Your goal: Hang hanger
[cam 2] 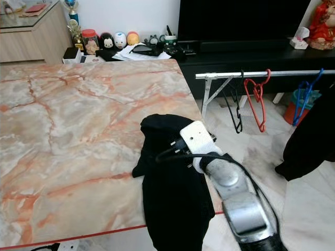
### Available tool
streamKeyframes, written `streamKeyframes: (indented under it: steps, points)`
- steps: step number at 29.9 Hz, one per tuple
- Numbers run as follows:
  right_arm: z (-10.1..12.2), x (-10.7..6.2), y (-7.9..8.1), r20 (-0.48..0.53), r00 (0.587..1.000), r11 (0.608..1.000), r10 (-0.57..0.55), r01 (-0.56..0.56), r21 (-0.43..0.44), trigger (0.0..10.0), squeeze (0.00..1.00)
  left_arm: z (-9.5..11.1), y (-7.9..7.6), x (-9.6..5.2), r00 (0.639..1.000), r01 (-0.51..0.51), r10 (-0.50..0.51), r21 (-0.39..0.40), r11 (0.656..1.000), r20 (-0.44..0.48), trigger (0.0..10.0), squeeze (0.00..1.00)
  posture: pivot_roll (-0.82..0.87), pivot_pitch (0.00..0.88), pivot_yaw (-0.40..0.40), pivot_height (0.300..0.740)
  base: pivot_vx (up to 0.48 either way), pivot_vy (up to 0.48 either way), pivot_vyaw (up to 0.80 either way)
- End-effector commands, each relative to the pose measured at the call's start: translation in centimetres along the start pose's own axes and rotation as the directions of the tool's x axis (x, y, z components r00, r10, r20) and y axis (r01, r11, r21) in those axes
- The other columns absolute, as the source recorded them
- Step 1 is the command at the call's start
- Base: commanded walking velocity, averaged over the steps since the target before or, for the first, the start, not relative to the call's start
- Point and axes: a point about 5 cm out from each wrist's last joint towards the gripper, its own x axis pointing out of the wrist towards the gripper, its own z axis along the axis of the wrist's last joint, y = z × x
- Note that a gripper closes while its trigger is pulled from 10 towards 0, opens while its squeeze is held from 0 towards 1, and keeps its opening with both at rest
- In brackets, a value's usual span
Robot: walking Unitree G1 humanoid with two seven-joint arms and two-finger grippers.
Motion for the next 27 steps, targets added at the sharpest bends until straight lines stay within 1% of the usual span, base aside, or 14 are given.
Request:
streamKeyframes:
  steps: [1,2,3,4,6,7,9,11,12,14,16,17,22,27]
  points:
    - [1.3,-0.4,-0.1,0.04,0.999,1.0,0.024,-0.023,-0.009,10.0,0.98,-0.7,-0.2,-0.1,0.999,0.014,-0.013,0.017,1.0,-0.031,10.0,0.0,0.03,0.0,-0.037,0.74,0.0,0.0,0.0]
    - [1.7,-0.4,-0.3,0.082,0.997,0.999,0.001,-0.004,0.037,10.0,0.98,-0.8,-0.2,-0.1,0.999,0.014,-0.014,0.019,1.0,-0.032,10.0,0.0,0.03,0.0,-0.037,0.74,0.0,0.0,0.0]
    - [1.9,-0.2,-0.6,0.12,0.991,0.996,-0.051,0.043,0.074,10.0,0.0,-0.7,-0.2,-0.1,0.999,0.016,-0.015,0.021,1.0,-0.031,10.0,0.0,0.03,0.0,-0.037,0.74,0.0,0.0,0.0]
    - [1.9,-0.2,-0.6,0.12,0.991,0.996,-0.051,0.043,0.074,10.0,0.0,-0.7,-0.2,-0.1,0.999,0.016,-0.015,0.021,1.0,-0.031,10.0,0.0,0.03,0.0,-0.037,0.74,0.0,0.0,0.0]
    - [1.8,0.1,-1.1,0.153,0.979,0.986,-0.134,0.116,0.12,10.0,0.0,-0.6,-0.3,-0.1,0.999,0.017,-0.017,0.026,1.0,-0.027,10.0,0.0,0.03,0.0,-0.037,0.74,0.0,0.0,0.0]
    - [1.6,0.3,-1.3,0.161,0.969,0.973,-0.185,0.157,0.17,10.0,0.0,-0.6,-0.3,-0.1,0.999,0.018,-0.017,0.029,0.999,-0.027,10.0,0.0,0.03,0.0,-0.039,0.74,0.0,0.0,0.0]
    - [0.5,0.8,-1.7,0.133,0.95,0.93,-0.283,0.237,0.281,10.0,0.0,-0.6,-0.3,-0.1,1.0,0.017,-0.017,0.031,0.999,-0.025,10.0,0.0,0.03,0.0,-0.039,0.74,0.0,0.0,0.0]
    - [-1.9,1.3,-1.8,0.037,0.917,0.843,-0.397,0.348,0.411,10.0,0.0,-0.6,-0.3,-0.1,1.0,0.014,-0.013,0.034,0.999,-0.028,10.0,0.0,0.04,0.0,-0.041,0.74,0.0,0.0,0.0]
    - [-2.5,1.4,-1.6,0.022,0.91,0.829,-0.414,0.367,0.421,10.0,0.0,-0.6,-0.3,-0.1,0.999,0.013,-0.011,0.038,0.999,-0.032,10.0,0.0,0.04,0.0,-0.041,0.74,0.0,0.0,0.0]
    - [-3.8,1.9,-0.9,0.003,0.91,0.826,-0.414,0.375,0.422,10.0,0.0,-0.7,-0.2,-0.1,0.999,0.008,-0.006,0.042,0.999,-0.037,10.0,0.0,0.05,0.0,-0.041,0.74,0.0,0.0,0.0]
    - [-4.0,2.1,-0.8,-0.002,0.91,0.823,-0.415,0.377,0.424,10.0,0.0,-0.7,-0.2,-0.1,0.999,0.004,-0.003,0.043,0.999,-0.039,10.0,0.0,0.05,0.0,-0.041,0.74,0.0,0.0,0.0]
    - [-4.2,2.3,-0.9,0.001,0.902,0.807,-0.431,0.385,0.449,10.0,0.0,-0.8,-0.1,-0.1,0.999,0.0,0.002,0.037,0.999,-0.043,10.0,0.0,0.06,0.0,-0.041,0.74,0.0,0.0,0.0]
    - [-3.5,2.9,-1.1,0.059,0.891,0.801,-0.451,0.375,0.467,10.0,0.0,-1.0,0.0,-0.1,0.999,-0.001,0.002,0.027,1.0,-0.045,10.0,0.0,0.05,0.0,-0.04,0.74,0.0,0.0,0.0]
    - [-3.4,3.3,-0.9,0.071,0.889,0.802,-0.453,0.371,0.467,10.0,0.0,-1.1,0.0,-0.2,0.999,0.0,0.001,0.022,1.0,-0.046,10.0,0.0,0.04,0.0,-0.034,0.74,0.0,0.0,0.0]
